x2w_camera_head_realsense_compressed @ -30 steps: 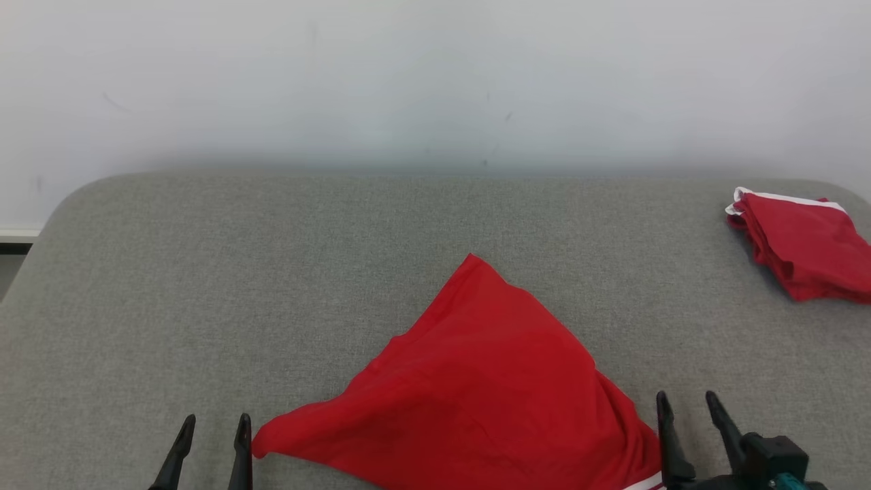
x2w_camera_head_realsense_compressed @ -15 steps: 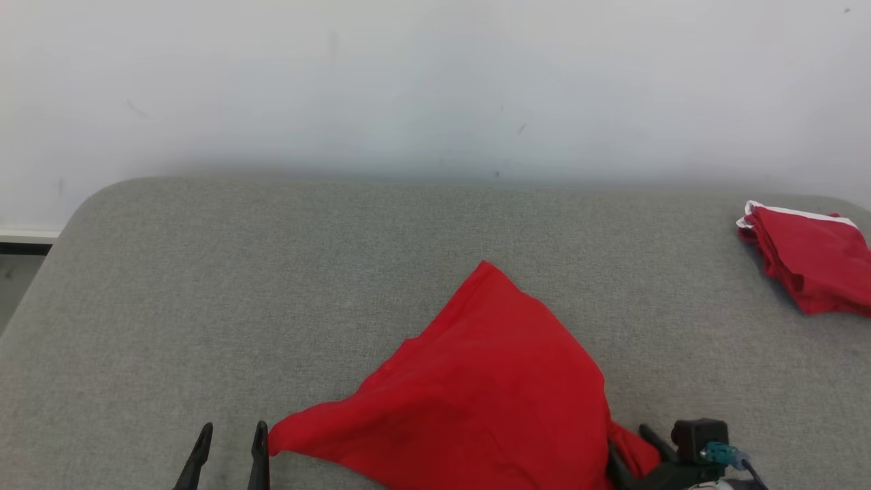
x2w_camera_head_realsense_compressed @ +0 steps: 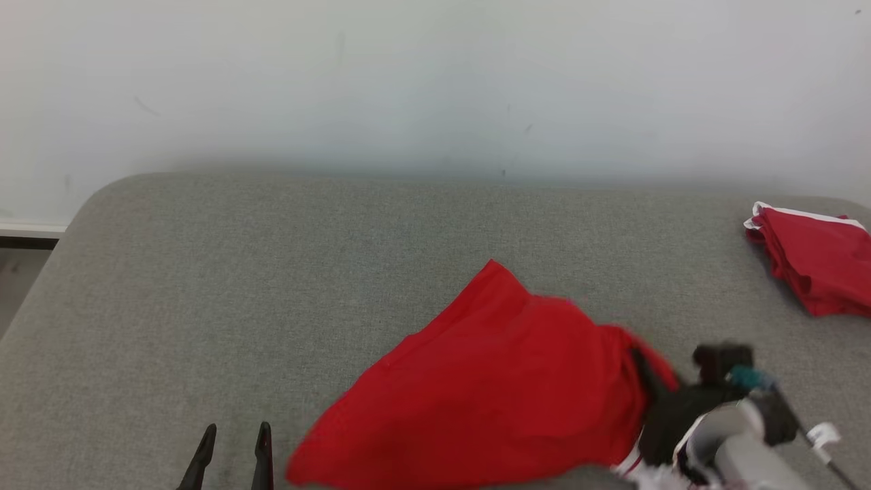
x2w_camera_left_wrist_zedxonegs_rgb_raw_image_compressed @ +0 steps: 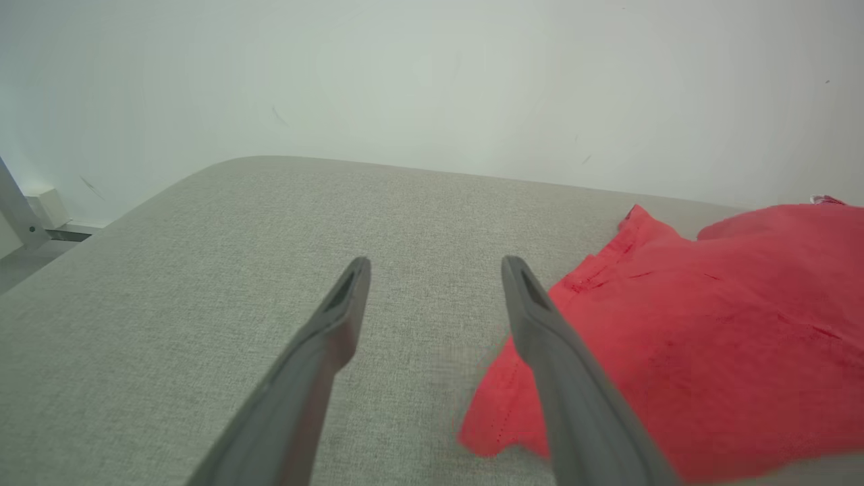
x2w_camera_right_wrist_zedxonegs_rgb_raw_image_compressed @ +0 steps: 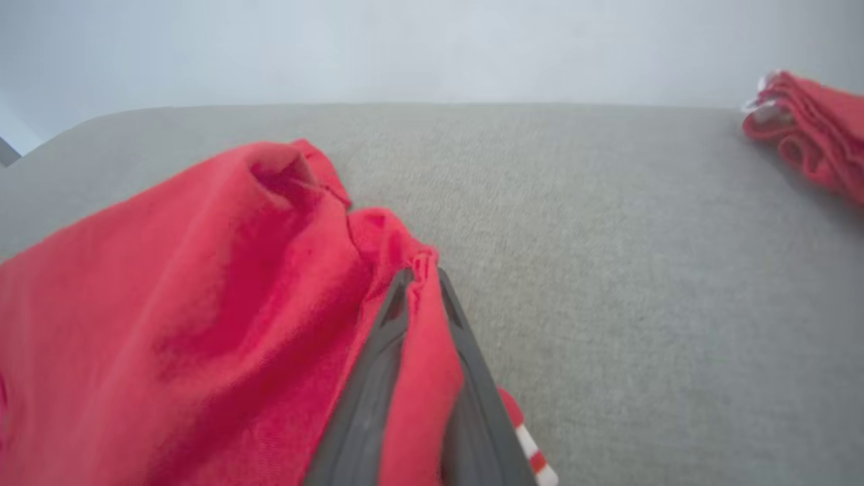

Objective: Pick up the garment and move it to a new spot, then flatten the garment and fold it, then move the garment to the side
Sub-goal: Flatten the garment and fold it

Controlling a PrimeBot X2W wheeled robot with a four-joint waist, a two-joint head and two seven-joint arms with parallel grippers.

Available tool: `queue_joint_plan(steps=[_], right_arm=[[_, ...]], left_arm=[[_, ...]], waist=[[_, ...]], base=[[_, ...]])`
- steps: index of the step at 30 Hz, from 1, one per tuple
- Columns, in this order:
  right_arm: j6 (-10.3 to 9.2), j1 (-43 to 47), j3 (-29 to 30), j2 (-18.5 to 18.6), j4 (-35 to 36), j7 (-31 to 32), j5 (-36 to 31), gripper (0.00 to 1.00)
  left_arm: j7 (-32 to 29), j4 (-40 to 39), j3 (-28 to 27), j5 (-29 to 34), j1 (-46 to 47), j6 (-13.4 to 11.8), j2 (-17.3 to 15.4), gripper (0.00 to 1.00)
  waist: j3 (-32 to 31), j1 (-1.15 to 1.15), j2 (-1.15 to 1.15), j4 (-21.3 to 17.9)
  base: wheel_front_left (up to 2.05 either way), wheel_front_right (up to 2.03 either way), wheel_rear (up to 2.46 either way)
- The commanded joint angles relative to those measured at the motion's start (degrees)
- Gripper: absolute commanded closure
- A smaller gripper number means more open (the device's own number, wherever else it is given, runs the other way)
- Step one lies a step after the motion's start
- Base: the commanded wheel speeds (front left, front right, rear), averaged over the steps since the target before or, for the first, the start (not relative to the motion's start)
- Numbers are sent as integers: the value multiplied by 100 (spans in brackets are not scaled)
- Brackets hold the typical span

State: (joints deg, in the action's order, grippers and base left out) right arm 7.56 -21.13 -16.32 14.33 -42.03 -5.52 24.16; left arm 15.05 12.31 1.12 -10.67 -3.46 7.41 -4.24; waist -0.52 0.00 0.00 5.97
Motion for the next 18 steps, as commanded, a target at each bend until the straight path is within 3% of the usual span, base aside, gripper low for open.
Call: queue_joint_plan(steps=[1,9,15,16,17,18], right_arm=[[-12,-101,62,70,-27,-71,-49,100],[-12,-906,1114,347,-650,-675,-706,100],[-12,-1014,1646,125,-1200,-792,-1321,100],[-12,-1020,1701,120,-1273,-814,-1393,60],[-12,-1025,1779,106,-1340,-834,-1456,0],[-12,-1027,1858,75,-1385,-857,-1530,0]], left_arm=[[19,8,-1,-15,24,8,11,0],[18,21,109,-58,125,10,36,0],[19,44,86,-96,134,10,61,0],[18,53,82,-104,137,10,66,0],[18,65,78,-108,137,10,71,0],[19,75,76,-112,132,10,77,0]], waist=[[7,0,0,4],[50,0,0,128],[74,0,0,158],[68,0,0,154],[57,0,0,146],[42,0,0,133]], base=[[0,0,0],[0,0,0],[0,0,0],[0,0,0],[0,0,0],[0,0,0]])
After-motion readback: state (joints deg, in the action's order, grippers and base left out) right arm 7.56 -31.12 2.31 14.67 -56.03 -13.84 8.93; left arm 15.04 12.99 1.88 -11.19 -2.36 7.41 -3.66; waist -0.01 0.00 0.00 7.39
